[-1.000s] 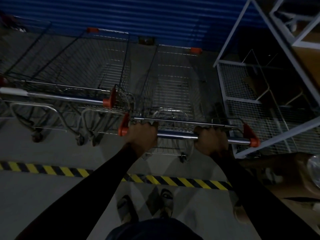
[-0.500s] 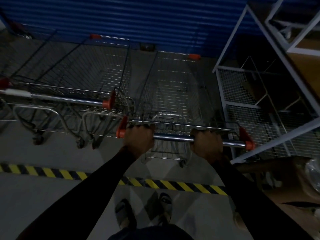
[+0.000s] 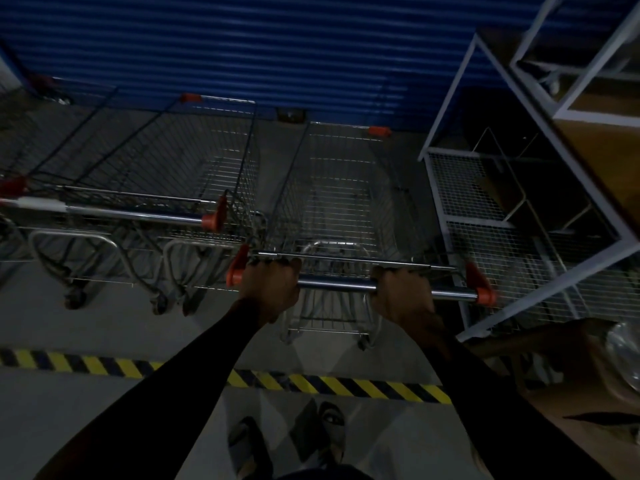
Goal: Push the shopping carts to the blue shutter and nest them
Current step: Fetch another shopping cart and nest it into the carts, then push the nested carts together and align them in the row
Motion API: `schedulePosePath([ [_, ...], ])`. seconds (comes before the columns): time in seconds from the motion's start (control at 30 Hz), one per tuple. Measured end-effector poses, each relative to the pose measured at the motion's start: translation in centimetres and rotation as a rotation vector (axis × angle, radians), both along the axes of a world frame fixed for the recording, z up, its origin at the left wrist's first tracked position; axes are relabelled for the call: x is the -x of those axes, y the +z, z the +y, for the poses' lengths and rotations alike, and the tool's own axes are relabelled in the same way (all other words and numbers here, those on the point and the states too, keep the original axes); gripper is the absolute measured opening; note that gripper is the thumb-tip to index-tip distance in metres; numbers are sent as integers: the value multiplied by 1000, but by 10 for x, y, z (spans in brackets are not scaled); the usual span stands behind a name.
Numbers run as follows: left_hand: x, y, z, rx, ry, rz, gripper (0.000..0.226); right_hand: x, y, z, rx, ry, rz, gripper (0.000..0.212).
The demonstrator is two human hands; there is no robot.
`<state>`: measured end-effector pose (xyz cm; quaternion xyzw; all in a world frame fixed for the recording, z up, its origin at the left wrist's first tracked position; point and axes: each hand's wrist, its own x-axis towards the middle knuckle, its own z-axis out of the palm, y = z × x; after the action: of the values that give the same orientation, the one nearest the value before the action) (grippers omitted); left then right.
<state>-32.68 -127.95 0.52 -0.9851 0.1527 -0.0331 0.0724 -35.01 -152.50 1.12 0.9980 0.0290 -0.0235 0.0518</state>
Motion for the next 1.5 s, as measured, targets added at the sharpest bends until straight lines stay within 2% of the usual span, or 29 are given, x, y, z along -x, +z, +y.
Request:
schedulePosePath([
  [0.77, -8, 16, -5, 84, -19, 138, 34, -13, 0, -10, 3, 5, -2, 40],
  [1.0, -8, 9, -8, 41, -35, 84, 40, -12, 0, -14, -17, 9, -7, 38],
  [1.23, -8, 3, -11, 80, 3, 83, 41, -12, 0, -17, -19, 12, -2, 42],
  [1.3, -6, 0, -8, 93, -14, 92, 49, -12, -1, -21, -78, 81, -18, 56],
  [1.4, 2, -4, -6, 68, -80, -24, 62, -9, 0, -19, -359, 217, 61, 88],
  [1.43, 7, -5, -7, 93, -110, -88, 65, -9, -1, -13, -460, 263, 70, 91],
  [1.5, 17, -4, -12, 198, -143, -188, 65, -9, -1, 7, -571, 347, -19, 81],
])
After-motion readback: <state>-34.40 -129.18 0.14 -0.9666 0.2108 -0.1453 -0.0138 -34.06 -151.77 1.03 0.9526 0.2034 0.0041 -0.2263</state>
